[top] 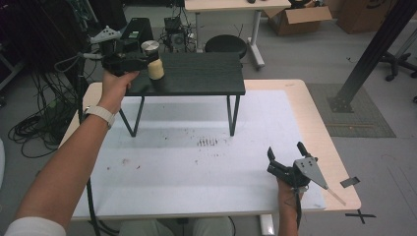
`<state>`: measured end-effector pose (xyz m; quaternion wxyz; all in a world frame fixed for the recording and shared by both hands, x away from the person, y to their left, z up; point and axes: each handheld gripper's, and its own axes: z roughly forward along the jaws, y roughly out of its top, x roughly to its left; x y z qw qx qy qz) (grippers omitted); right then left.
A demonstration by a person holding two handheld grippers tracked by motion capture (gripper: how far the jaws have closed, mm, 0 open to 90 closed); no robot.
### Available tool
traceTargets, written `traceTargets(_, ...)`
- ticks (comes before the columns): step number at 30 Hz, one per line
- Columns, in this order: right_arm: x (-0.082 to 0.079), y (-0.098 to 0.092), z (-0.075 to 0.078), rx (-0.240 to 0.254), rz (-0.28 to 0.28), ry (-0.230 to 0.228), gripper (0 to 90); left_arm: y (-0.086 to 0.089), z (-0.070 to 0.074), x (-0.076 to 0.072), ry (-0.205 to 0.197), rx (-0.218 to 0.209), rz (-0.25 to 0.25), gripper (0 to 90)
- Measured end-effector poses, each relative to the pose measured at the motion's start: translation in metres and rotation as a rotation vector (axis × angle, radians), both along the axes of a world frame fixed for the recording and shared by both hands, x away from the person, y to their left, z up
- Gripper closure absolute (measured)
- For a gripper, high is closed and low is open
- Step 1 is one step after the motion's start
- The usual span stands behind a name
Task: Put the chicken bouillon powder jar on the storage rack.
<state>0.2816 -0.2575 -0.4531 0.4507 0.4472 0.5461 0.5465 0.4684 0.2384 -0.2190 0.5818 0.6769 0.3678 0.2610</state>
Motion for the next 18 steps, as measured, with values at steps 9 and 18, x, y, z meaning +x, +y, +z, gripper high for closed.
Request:
traceTargets(9, 0.0, 0.0, 0.0, -0.002, 0.0, -0.001, 0.9, 0.003, 0.004, -0.016, 0.01, 0.047, -0.01, 2.6)
traceTargets(18, -0.001, 0.0, 0.0, -0.003, 0.0, -0.004, 0.8, 0.006, 0.003, -0.033, 0.001, 0.035, -0.029, 2.8)
